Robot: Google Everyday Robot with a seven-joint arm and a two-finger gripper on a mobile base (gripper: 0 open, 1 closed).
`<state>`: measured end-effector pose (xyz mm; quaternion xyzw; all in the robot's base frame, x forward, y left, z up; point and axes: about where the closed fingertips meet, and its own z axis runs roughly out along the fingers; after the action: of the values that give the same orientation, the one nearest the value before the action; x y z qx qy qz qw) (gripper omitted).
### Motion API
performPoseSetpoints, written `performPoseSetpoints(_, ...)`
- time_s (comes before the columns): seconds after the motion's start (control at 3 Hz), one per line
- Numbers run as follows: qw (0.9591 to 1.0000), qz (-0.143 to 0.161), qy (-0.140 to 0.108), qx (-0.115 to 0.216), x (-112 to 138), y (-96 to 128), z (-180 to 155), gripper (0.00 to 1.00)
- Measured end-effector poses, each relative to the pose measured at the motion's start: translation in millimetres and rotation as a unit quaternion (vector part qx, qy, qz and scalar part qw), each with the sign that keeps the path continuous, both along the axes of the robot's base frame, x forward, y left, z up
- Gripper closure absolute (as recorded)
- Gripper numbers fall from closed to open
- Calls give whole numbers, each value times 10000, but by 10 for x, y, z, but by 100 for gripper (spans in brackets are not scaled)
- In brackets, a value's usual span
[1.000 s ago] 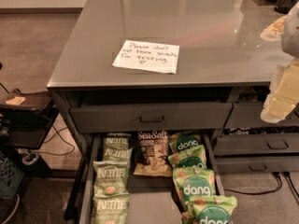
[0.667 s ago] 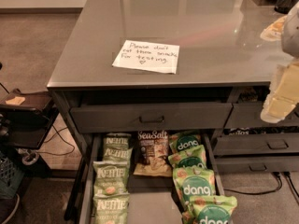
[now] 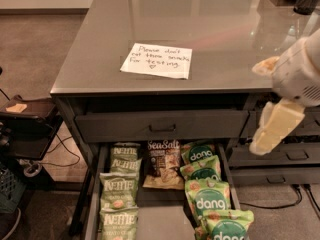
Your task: Pick brown chip bag from middle drawer and place on counter
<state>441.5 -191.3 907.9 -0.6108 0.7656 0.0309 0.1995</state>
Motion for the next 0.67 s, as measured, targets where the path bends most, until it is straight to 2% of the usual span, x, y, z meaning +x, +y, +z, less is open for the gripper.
performPoseSetpoints(0.33, 9995, 41, -51, 319, 63, 232, -488, 0)
performPoseSetpoints(0.67, 9989, -12, -143, 437, 130, 524, -1001, 0)
